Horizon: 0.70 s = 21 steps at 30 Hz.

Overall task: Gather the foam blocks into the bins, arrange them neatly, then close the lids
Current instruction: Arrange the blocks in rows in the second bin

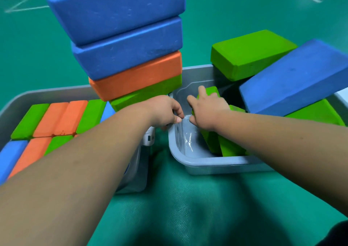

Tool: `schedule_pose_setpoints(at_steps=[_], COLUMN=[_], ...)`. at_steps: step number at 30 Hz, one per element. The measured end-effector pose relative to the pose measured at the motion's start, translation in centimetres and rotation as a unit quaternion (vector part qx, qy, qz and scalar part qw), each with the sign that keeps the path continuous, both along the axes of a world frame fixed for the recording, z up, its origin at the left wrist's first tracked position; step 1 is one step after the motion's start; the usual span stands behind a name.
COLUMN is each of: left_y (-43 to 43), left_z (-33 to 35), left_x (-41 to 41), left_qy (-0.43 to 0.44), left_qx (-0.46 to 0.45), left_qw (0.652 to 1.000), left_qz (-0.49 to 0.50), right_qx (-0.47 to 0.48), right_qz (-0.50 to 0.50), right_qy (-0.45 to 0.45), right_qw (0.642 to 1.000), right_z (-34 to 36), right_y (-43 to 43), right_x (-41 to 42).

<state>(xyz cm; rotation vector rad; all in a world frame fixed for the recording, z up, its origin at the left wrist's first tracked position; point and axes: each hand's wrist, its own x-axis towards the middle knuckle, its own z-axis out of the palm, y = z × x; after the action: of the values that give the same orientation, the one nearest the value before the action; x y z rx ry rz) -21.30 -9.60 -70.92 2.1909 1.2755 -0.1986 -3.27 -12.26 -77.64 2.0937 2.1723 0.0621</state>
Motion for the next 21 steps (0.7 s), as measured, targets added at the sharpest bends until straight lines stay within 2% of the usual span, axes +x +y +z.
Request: schedule_pose_setpoints(at_steps=[3, 5, 9, 12, 15, 18, 21], left_y=[-0.1, -0.1, -0.2, -0.2, -0.3, -0.7, -1.0], left_z=[0.2, 0.2, 0.2, 0.3, 0.3, 0.5, 0.5], left_x=[0.1, 0.3, 0.6, 0.6, 0.8, 1.1, 1.6], left_qy=[0.004, 0.008, 0.023, 0.032, 0.068, 0.088, 0.107], left_qx=[-0.003, -0.005, 0.003, 0.011, 0.052, 0.083, 0.112], left_qw=[1.0, 1.0, 1.0, 0.999, 0.996, 0.991, 0.985], left_qz=[0.005, 0.005, -0.003, -0.009, -0.034, -0.056, -0.074], right_qx=[0.053, 0.031, -0.033, -0.047, -0.047, -0.058, -0.132], right_qz=[0.002, 0.027, 0.132, 0.151, 0.11, 0.026, -0.054], right_qy=[0.094, 0.135, 0.105, 0.104, 0.099, 0.09, 0.126], right_qw=[0.994, 0.99, 0.985, 0.982, 0.988, 0.994, 0.982], right_z=[0.9, 1.2, 1.7, 2.4, 2.3, 1.9, 1.4], right_y=[-0.2, -0.2, -0.7, -1.1, -1.9, -2.5, -3.0], right_x=[0.3, 0.7, 1.8, 2.0, 2.4, 3.0, 3.5])
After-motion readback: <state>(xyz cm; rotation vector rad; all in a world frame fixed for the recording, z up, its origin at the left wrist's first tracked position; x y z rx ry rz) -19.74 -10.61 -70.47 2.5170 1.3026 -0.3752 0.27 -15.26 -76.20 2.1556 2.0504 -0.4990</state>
